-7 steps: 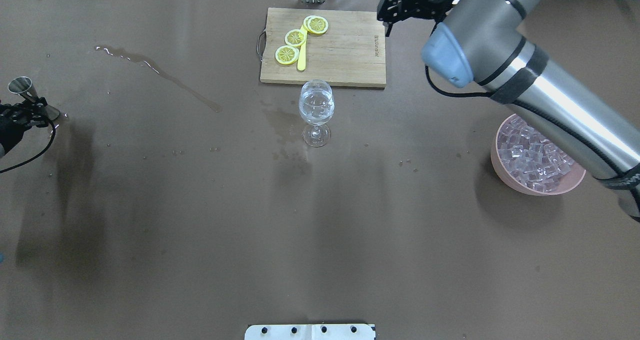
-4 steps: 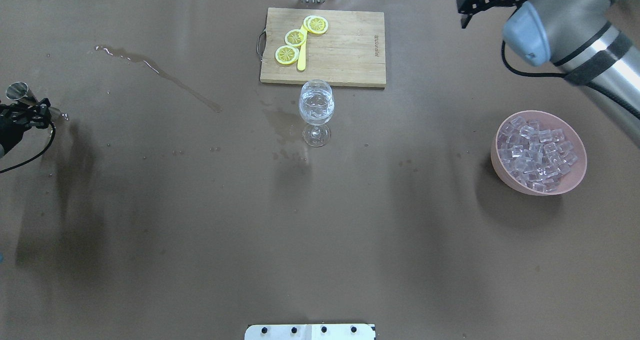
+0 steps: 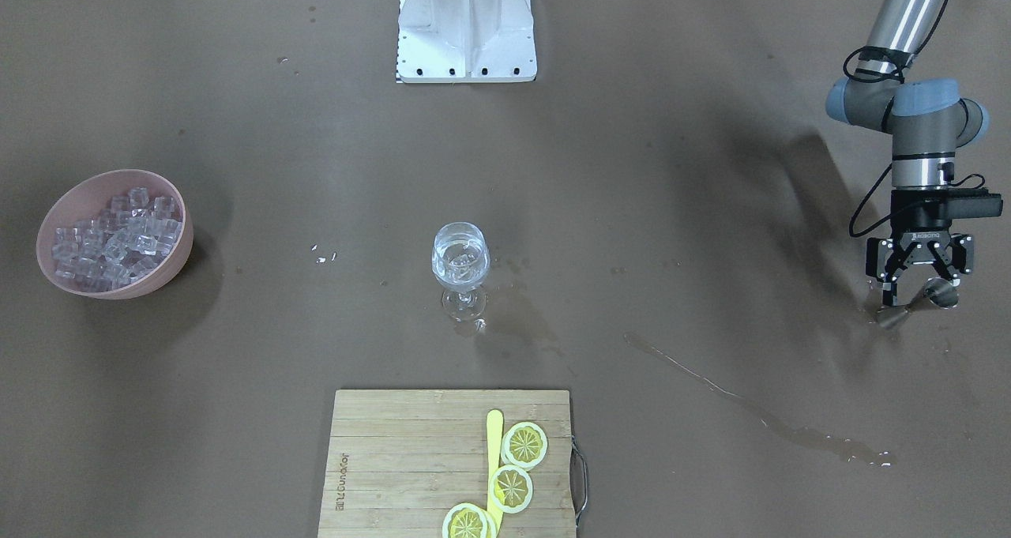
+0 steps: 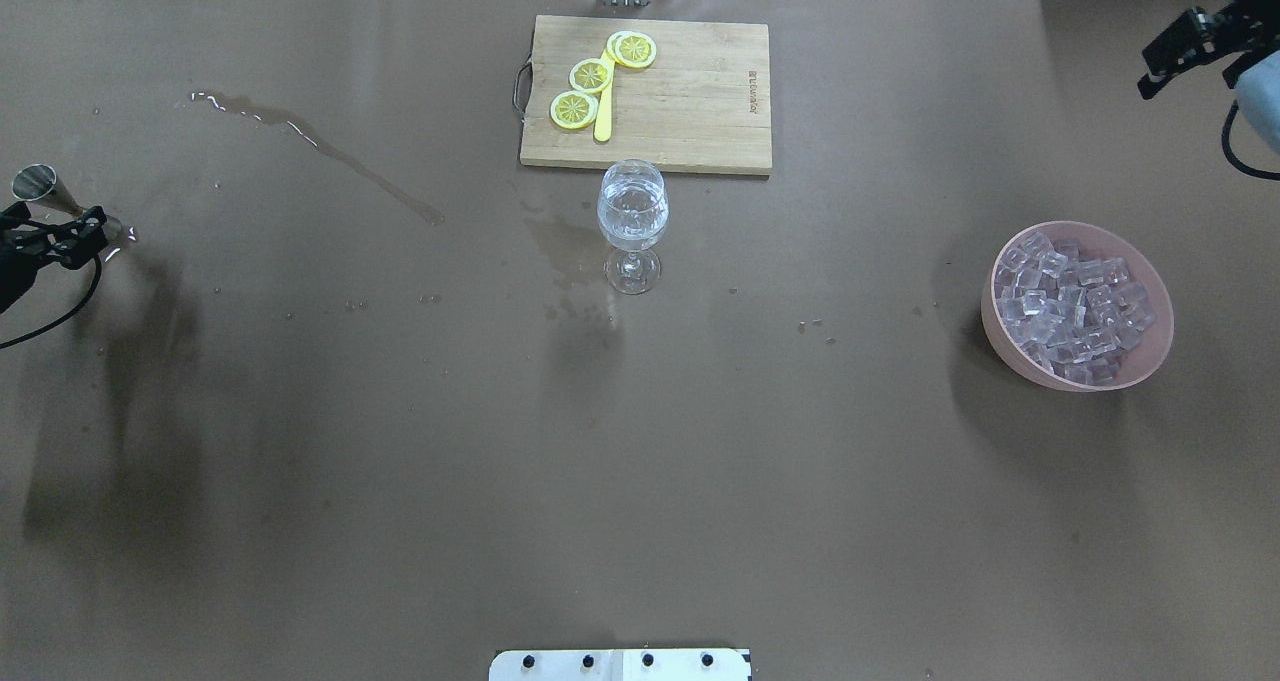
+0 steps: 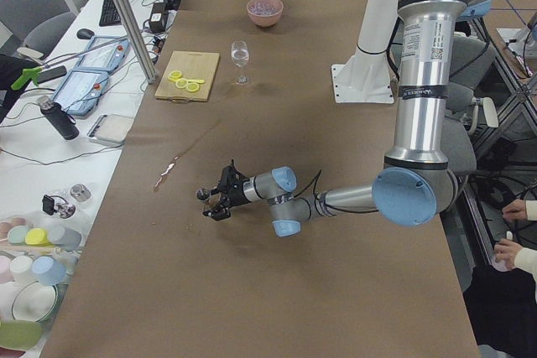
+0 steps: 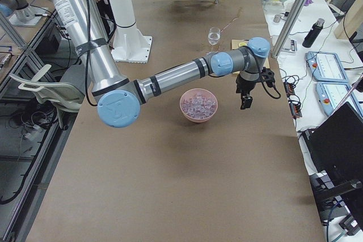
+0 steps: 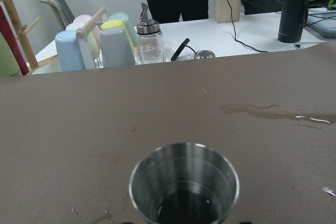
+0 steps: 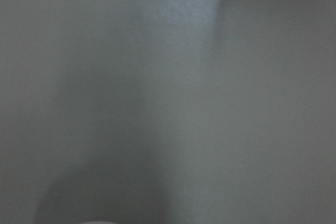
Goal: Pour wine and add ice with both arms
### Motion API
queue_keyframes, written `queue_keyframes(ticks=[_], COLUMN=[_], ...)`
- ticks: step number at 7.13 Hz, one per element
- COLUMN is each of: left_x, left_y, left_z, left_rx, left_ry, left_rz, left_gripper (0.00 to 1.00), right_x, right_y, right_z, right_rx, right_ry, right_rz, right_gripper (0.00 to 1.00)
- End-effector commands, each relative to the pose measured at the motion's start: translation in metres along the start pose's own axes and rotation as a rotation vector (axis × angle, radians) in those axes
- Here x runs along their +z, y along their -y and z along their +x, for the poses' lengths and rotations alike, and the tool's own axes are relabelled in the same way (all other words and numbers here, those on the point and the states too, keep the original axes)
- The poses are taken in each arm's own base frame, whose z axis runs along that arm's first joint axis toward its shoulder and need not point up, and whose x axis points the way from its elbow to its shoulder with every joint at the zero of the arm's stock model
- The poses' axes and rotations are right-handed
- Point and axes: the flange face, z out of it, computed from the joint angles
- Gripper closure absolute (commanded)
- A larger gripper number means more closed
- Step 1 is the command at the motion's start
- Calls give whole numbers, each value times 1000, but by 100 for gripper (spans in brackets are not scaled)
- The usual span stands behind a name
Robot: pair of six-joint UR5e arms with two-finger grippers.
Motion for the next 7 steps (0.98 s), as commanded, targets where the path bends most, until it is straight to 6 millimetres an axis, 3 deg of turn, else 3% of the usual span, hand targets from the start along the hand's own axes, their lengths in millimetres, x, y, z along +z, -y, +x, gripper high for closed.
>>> queue_keyframes(ticks=[1, 3, 4, 5, 7], left_x=[-24, -60, -74, -87, -104], left_y=[-7, -18, -25, -28, -40], left_z=[-22, -49, -64, -65, -63], left_rx=[-8, -37, -72, -79, -81], left_ry=[-16, -28, -22, -63, -156], left_rz=[-19, -74, -101, -159, -332], left_gripper=[6, 5, 5, 5, 5], right_x=[-1, -4, -7, -6, 5], right_y=[-59, -102, -123, -146, -173], right_z=[74, 127, 138, 153, 176], right_rx=[-31, -35, -21, -7, 12], right_ry=[21, 15, 12, 11, 4], right_rz=[-4, -3, 3, 2, -22], right_gripper=[1, 1, 1, 1, 1])
